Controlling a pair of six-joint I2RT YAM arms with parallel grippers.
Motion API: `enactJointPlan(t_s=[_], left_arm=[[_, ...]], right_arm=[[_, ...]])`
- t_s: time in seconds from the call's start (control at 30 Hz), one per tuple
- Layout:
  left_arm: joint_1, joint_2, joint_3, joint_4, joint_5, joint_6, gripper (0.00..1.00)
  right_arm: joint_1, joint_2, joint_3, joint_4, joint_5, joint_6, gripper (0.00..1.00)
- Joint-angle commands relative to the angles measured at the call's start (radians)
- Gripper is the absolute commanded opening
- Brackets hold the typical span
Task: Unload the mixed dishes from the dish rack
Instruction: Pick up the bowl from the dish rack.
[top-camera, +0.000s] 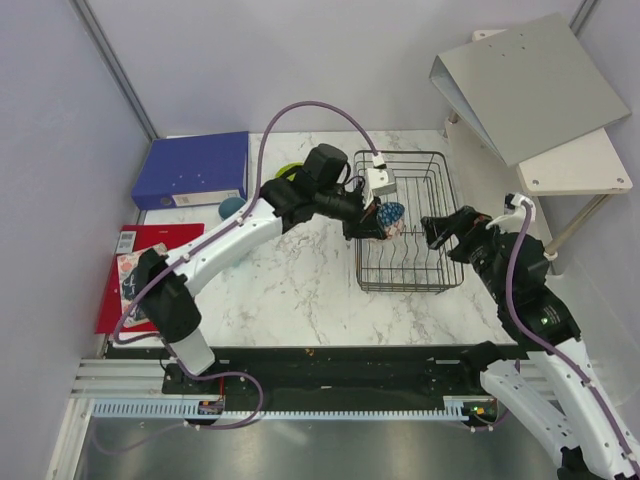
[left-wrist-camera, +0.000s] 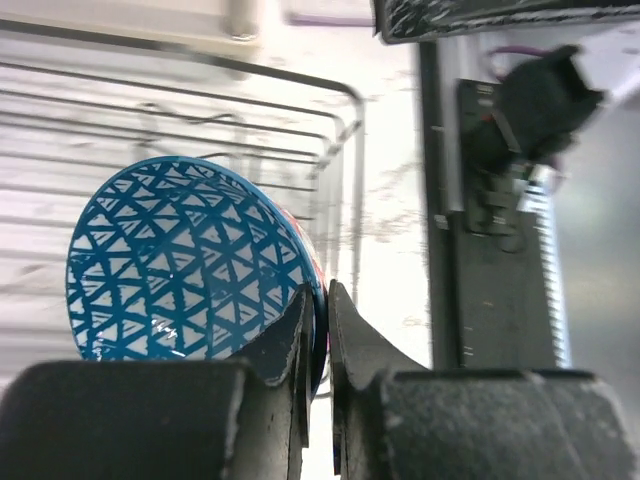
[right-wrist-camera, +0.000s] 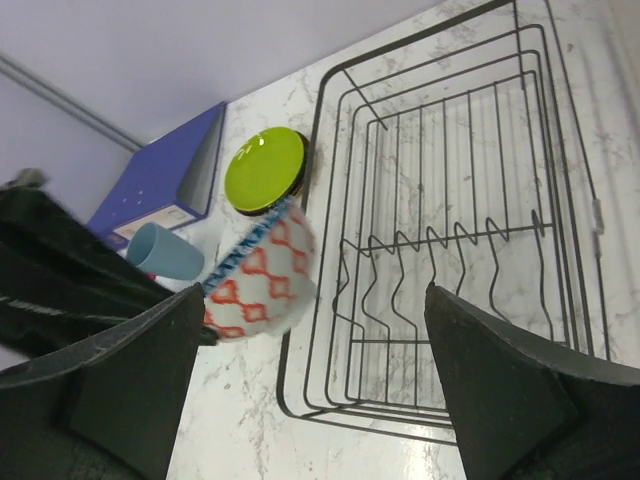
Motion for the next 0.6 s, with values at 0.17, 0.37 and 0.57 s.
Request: enactJointPlan(t_s=[0.17,0.37,0.57], left_arm=[[-0.127,-0.345,-0.230,0.076,-0.961,0.092,0.02],[-0.189,-0.442,-0.440,0.077,-1.174,0.166,0.02],[-0.229,-0.531,-0.537,0.056,-1.089,0.165,0.02]], right_arm=[[0.002,0.228,0.184,-0.175,0.090,0.001,0.97],[0.004,0.384,0.288,-0.179,-0.061,-0.056,0.94],[0.070,0.528,0.405,-0.214,-0.135,-0.123,0.89]])
